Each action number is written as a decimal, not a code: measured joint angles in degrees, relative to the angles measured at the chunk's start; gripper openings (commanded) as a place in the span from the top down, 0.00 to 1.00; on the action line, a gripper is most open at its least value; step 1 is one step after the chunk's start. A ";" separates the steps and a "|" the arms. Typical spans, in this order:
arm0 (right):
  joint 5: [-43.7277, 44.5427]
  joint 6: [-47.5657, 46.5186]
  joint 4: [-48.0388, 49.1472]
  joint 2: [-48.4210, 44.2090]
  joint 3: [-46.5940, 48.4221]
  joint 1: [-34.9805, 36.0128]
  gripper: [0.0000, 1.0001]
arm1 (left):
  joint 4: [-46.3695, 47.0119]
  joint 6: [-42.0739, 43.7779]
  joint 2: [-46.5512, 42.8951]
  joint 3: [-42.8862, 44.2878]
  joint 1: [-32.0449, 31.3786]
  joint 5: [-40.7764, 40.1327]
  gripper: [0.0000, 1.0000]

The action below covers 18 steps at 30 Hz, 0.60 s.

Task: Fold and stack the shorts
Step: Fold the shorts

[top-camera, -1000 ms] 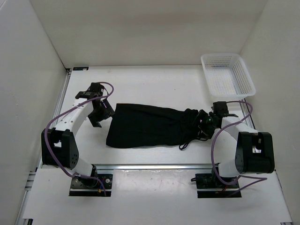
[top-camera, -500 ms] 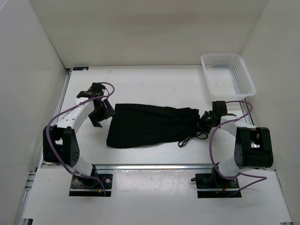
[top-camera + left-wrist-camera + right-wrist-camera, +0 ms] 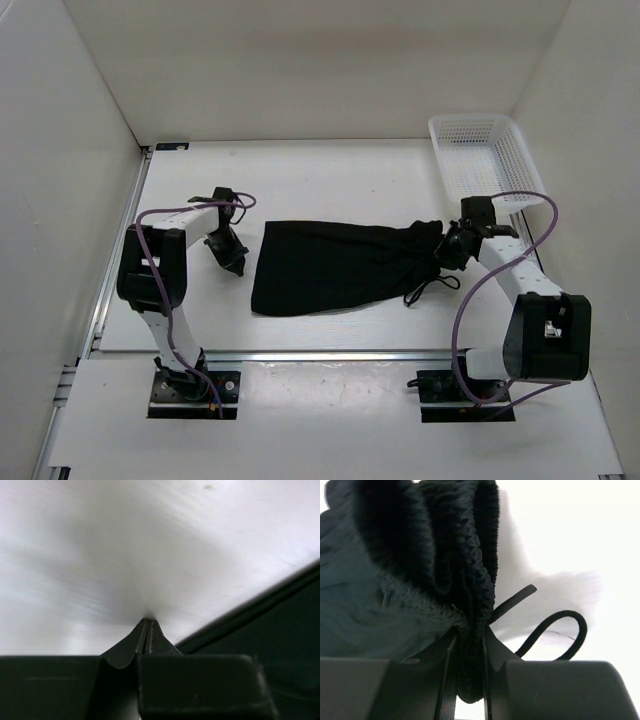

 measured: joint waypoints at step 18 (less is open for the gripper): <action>21.62 -4.24 -19.89 11.17 39.15 35.95 1.00 | 3.41 -2.78 1.81 1.29 -6.23 7.61 0.90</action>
